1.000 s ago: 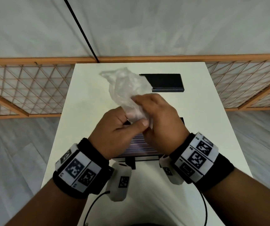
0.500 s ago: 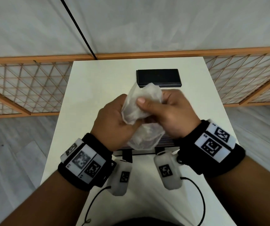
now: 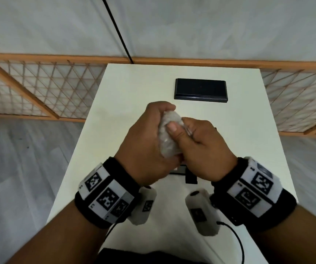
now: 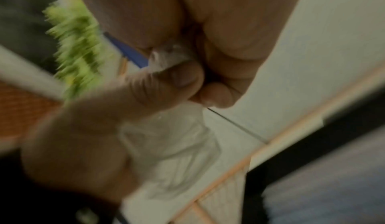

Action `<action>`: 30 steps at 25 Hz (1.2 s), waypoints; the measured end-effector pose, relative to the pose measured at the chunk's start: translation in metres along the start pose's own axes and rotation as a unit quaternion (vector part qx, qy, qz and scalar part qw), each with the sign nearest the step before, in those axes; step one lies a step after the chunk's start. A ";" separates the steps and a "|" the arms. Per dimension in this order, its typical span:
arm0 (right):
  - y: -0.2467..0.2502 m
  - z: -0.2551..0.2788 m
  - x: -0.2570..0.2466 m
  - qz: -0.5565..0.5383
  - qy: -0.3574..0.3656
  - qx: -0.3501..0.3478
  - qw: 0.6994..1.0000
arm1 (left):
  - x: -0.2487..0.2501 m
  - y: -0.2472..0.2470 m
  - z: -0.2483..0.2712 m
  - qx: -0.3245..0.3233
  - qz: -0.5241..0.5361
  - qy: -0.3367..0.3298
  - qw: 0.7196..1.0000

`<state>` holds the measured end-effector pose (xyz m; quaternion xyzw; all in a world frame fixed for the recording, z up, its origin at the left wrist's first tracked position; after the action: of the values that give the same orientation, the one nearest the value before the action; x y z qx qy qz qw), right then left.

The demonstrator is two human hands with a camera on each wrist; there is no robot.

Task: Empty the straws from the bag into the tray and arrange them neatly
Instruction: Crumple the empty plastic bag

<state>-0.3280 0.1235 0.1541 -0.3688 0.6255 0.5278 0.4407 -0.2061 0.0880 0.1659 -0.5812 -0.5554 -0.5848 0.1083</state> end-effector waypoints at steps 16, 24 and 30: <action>-0.198 0.001 -0.015 -0.151 -0.178 -0.106 0.966 | -0.119 0.119 0.077 -0.096 0.043 0.017 0.994; -0.208 0.026 -0.011 -0.144 -0.209 -0.153 0.955 | -0.106 0.130 0.103 -0.172 -0.093 0.135 0.971; -0.210 0.049 -0.013 0.020 -0.065 -0.187 0.980 | -0.102 0.115 0.131 -0.119 -0.070 0.188 0.972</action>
<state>-0.1213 0.1355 0.0931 -0.3969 0.4932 0.6671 0.3926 -0.0129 0.0954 0.1065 -0.4293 -0.4906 -0.7517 0.0998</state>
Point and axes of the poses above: each hand's wrist, its own z-axis away from the middle knuckle, its own y-axis out of the back of the hand, x = y × z, the point moved 4 cm from there along -z, towards the middle knuckle
